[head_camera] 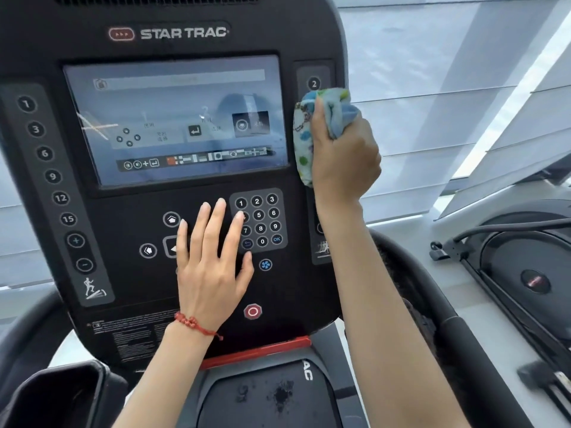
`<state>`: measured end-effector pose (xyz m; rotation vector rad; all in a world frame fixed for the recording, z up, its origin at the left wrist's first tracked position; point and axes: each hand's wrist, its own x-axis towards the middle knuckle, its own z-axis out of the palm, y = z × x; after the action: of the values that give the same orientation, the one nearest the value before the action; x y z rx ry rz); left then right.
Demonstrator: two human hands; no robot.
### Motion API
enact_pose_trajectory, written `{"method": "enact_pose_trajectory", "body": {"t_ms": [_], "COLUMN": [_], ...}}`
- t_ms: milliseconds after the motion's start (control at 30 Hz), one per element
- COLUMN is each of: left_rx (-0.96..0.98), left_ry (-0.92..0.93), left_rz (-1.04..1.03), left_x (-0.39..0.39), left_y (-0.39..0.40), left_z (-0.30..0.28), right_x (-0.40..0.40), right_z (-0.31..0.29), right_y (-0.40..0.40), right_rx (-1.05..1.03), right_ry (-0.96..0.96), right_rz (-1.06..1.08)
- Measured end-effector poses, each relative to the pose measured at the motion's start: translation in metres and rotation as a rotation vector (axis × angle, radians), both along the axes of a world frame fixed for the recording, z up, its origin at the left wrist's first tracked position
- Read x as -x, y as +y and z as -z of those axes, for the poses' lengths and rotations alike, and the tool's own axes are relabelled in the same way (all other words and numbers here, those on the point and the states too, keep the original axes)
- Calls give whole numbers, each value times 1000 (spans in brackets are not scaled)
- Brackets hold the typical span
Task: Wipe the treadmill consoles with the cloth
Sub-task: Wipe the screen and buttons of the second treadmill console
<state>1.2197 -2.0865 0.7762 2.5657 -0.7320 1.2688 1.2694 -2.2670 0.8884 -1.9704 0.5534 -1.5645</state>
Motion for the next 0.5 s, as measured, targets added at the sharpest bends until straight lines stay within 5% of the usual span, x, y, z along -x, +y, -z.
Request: {"method": "enact_pose_trajectory", "body": {"t_ms": [300,500], "left_rx": [-1,-21], "left_ry": [39,99], "left_rz": [-9,86], "left_x": [7,23], "left_y": [-1,3], "left_z": [3,9], "right_x": [53,99], "right_z": [68,92], "right_y": [9,15], "right_rx": [5,-122], "right_ry": [85,343], "right_rz": [-39,-44]}}
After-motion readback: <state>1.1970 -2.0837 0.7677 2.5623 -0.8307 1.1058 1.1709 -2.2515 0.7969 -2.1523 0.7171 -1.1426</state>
